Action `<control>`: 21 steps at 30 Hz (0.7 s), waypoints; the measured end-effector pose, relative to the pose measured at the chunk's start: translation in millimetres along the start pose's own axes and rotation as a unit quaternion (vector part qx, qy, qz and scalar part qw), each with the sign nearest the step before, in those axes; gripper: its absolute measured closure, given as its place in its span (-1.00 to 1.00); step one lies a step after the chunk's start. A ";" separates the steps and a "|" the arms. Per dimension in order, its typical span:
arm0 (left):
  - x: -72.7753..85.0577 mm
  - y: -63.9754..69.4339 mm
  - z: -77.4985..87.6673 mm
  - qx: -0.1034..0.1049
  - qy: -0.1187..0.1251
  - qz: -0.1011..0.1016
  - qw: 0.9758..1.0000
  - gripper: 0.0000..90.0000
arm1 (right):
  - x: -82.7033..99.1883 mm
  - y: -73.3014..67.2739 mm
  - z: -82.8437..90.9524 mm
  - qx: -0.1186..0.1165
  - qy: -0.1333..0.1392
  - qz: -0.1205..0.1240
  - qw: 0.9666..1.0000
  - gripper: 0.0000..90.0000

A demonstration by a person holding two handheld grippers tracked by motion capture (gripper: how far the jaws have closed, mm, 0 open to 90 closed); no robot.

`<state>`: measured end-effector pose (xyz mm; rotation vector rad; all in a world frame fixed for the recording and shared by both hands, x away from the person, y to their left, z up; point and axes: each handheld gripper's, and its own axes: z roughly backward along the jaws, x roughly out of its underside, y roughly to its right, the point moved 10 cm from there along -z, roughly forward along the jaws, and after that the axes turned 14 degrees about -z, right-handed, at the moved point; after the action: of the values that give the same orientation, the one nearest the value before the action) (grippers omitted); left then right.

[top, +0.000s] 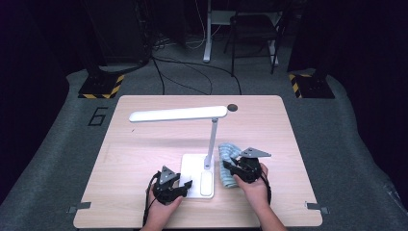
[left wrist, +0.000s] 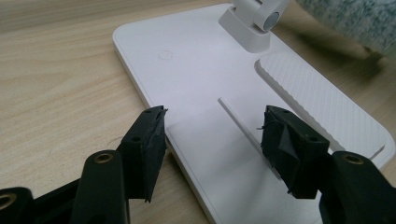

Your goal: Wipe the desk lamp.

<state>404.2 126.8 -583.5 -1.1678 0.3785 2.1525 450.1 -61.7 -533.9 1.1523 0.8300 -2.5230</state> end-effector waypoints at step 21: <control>-0.3 -0.3 -0.4 0.002 0.000 0.001 1.000 -0.11 | 25.3 60.4 14.9 0.093 -0.022 -0.006 0.995 0.43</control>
<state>404.8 126.7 -583.5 -1.1650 0.3840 2.1537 450.8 -118.9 -569.0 1.1431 0.6048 -2.6718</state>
